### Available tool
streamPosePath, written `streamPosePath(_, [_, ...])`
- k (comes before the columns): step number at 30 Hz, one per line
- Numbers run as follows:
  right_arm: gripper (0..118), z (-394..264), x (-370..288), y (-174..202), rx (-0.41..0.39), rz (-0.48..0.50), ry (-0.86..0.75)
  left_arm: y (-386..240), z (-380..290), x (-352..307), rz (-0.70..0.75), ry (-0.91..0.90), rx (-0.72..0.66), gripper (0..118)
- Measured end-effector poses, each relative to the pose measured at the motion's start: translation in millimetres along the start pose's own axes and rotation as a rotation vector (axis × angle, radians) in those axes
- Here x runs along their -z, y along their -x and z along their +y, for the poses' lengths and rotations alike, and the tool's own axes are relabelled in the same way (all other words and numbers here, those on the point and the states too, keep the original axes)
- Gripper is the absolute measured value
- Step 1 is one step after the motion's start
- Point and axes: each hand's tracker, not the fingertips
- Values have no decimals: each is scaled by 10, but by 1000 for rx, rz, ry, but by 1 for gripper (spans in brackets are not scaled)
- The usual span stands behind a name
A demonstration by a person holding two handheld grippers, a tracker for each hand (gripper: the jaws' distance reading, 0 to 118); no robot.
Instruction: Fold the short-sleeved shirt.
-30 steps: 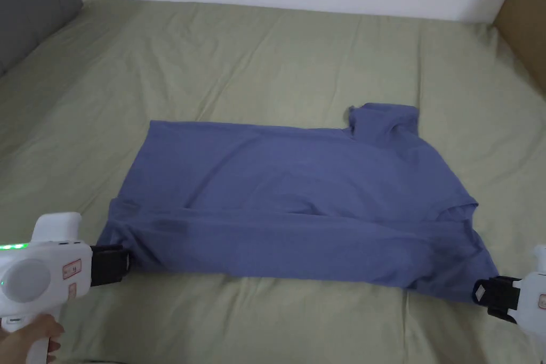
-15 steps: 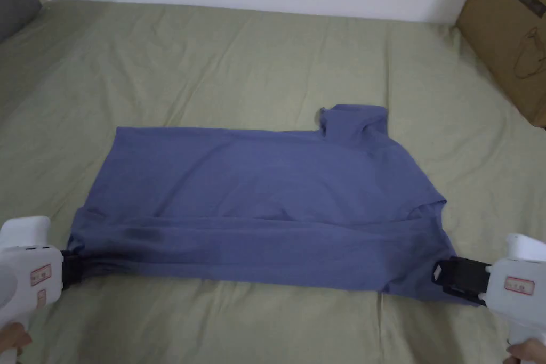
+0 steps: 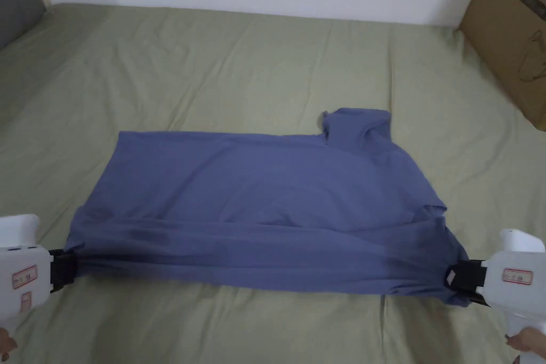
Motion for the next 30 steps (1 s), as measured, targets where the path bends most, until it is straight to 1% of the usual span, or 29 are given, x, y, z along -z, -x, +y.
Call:
streamPosePath(4, [6, 30, -186, -12, -17, 15, -7, -35, 12, -160, 5, -14, 40, 9])
streamPosePath(6, [6, -45, -315, -16, -71, -7, -12, -30, -27, -271, 18, -16, 59, 9])
streamPosePath(7, [6, -97, -367, -40, -75, -5, -10, -18, -63, -327, 18, -18, 64, 9])
streamPosePath(10, [6, -296, -453, -204, -61, 14, 17, 40, -226, -432, 26, 6, 85, 9])
streamPosePath(13, [6, -563, -461, -333, -66, -14, 72, 57, -477, -437, 45, 73, 130, 9])
streamPosePath(15, [6, -706, -386, -428, -45, -17, 115, 76, -640, -364, 39, 115, 128, 9])
streamPosePath(17, [6, -772, -331, -457, -24, -25, 128, 47, -758, -298, 56, 145, 151, 9])
streamPosePath(20, [6, -775, -297, -400, -9, -37, 117, 44, -783, -269, 62, 109, 137, 9])
streamPosePath(21, [7, -755, -299, -372, -13, -43, 116, 54, -755, -269, 66, 110, 117, 13])
streamPosePath(22, [16, -735, -311, -346, -37, -63, 115, 58, -739, -278, 73, 108, 111, 25])
streamPosePath(23, [43, -705, -330, -313, -92, -113, 106, 57, -713, -308, 75, 102, 108, 53])
streamPosePath(24, [64, -651, -329, -300, -131, -154, 95, 53, -688, -338, 82, 97, 108, 79])
streamPosePath(25, [71, -619, -364, -284, -147, -166, 79, 47, -662, -371, 80, 93, 109, 99])
streamPosePath(26, [70, -572, -408, -271, -150, -155, 67, 31, -624, -421, 74, 73, 106, 109])
streamPosePath(28, [70, -445, -473, -255, -132, -103, 55, -26, -519, -528, 59, 16, 99, 107])
streamPosePath(30, [70, -308, -513, -199, -127, -72, 16, -90, -392, -565, 36, -22, 79, 106])
